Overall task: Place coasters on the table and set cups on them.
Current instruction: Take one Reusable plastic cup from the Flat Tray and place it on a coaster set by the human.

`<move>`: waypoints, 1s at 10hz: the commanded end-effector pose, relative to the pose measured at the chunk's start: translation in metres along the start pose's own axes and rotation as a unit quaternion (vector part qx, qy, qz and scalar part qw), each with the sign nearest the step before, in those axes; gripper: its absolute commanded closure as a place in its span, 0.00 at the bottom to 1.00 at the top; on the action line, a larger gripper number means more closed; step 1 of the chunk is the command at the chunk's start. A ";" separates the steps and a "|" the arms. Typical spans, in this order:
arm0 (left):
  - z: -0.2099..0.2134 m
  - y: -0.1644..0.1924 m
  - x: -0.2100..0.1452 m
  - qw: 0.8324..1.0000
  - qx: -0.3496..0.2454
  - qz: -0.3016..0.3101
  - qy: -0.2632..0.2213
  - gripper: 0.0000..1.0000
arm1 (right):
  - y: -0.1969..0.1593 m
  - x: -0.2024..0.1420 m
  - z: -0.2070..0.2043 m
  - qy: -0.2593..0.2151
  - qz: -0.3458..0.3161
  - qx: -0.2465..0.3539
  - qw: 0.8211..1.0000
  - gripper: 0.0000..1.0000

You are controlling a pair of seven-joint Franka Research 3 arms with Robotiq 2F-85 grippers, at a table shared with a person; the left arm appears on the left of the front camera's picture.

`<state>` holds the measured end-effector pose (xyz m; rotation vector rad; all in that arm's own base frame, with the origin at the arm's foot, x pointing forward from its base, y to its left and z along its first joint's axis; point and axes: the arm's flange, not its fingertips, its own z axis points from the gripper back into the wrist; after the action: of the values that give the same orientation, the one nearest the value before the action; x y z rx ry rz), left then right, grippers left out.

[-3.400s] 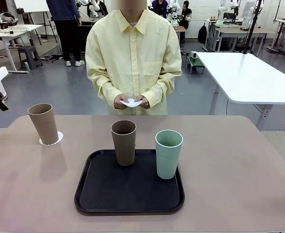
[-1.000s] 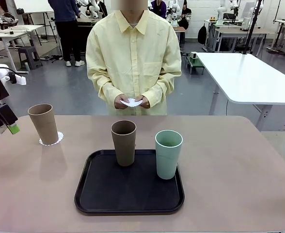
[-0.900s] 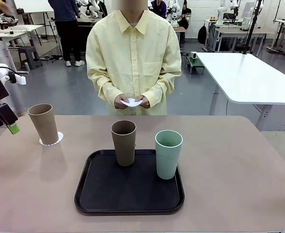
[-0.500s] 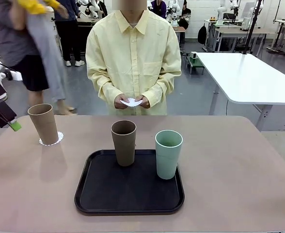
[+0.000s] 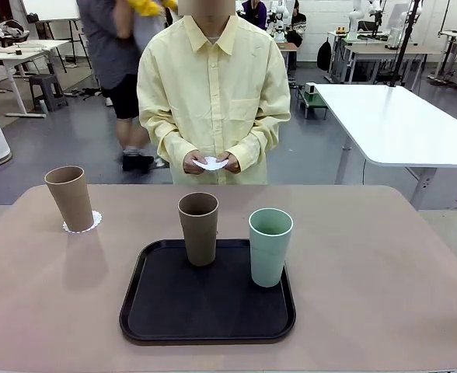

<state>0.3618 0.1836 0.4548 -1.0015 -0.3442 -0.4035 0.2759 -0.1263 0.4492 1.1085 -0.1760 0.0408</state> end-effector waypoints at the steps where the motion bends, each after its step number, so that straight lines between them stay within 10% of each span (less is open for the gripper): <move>1: 0.026 0.046 0.010 0.997 -0.042 0.055 -0.016 0.00 | 0.000 0.002 0.000 -0.003 0.006 0.011 1.000 0.00; 10: 0.074 0.085 -0.032 0.992 -0.071 0.081 -0.058 0.00 | 0.000 0.002 0.000 -0.003 0.006 0.011 1.000 0.00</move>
<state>0.3645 0.2936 0.4127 -1.2095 -0.3340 -0.1865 0.2759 -0.1263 0.4492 1.1082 -0.1760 0.0404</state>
